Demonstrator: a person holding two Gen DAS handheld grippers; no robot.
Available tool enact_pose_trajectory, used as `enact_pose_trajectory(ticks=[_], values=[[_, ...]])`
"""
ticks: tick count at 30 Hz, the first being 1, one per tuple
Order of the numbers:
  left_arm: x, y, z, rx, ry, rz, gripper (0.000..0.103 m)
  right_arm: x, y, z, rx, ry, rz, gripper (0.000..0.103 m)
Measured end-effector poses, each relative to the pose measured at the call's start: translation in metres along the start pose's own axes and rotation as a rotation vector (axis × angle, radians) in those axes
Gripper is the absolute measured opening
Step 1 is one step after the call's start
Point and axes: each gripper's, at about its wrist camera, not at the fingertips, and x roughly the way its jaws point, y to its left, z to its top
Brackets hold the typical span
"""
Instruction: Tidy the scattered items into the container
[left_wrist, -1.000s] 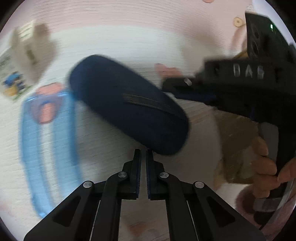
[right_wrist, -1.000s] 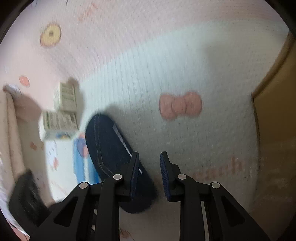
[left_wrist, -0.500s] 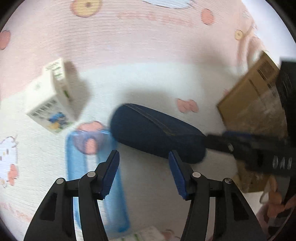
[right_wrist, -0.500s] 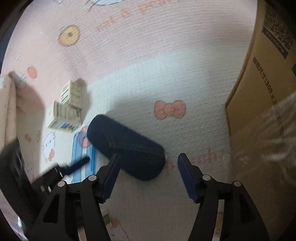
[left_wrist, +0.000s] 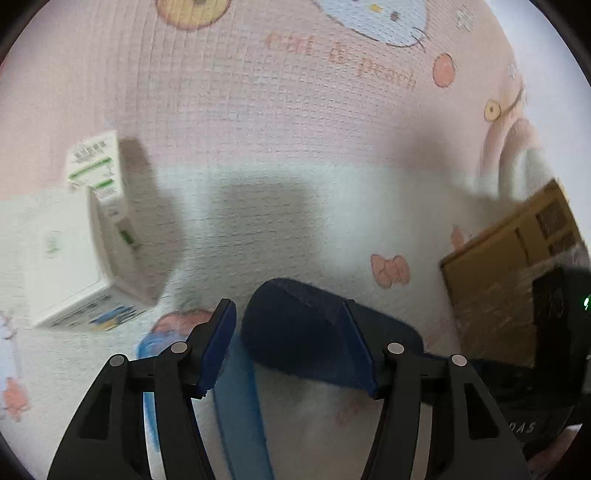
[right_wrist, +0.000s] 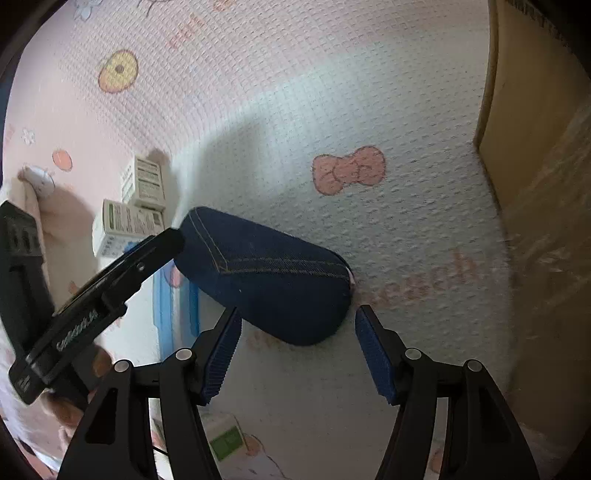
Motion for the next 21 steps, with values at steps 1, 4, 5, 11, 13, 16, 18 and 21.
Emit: enact_pose_trajectory(ticks=[1,4,5,11,13,16,18,21], values=[[0.005,0.004,0.001,-0.018,0.008,-0.011,0.062,0.001,-0.001,0.0,0.008,-0.002,0.003,0.062],[0.009,0.013,0.0,-0.053,0.04,-0.073,0.062,0.004,0.0,0.0,0.019,-0.014,-0.006,0.062],[0.012,0.014,0.0,-0.061,0.051,-0.096,0.062,0.004,-0.001,0.0,0.025,-0.02,-0.01,0.062],[0.013,0.014,-0.001,-0.035,0.061,-0.115,0.06,0.008,-0.012,0.003,0.09,-0.006,0.033,0.064],[0.009,0.013,-0.004,-0.025,0.046,-0.117,0.057,0.007,-0.016,0.002,0.105,-0.009,0.041,0.064],[0.001,0.017,-0.015,-0.042,0.057,-0.118,0.053,0.006,-0.017,0.004,0.126,-0.033,0.05,0.066],[-0.001,0.024,-0.022,-0.078,0.075,-0.146,0.051,0.004,-0.017,0.008,0.111,-0.045,0.042,0.066],[-0.008,0.032,-0.03,-0.126,0.088,-0.191,0.047,0.001,-0.015,0.015,0.073,-0.075,0.038,0.067]])
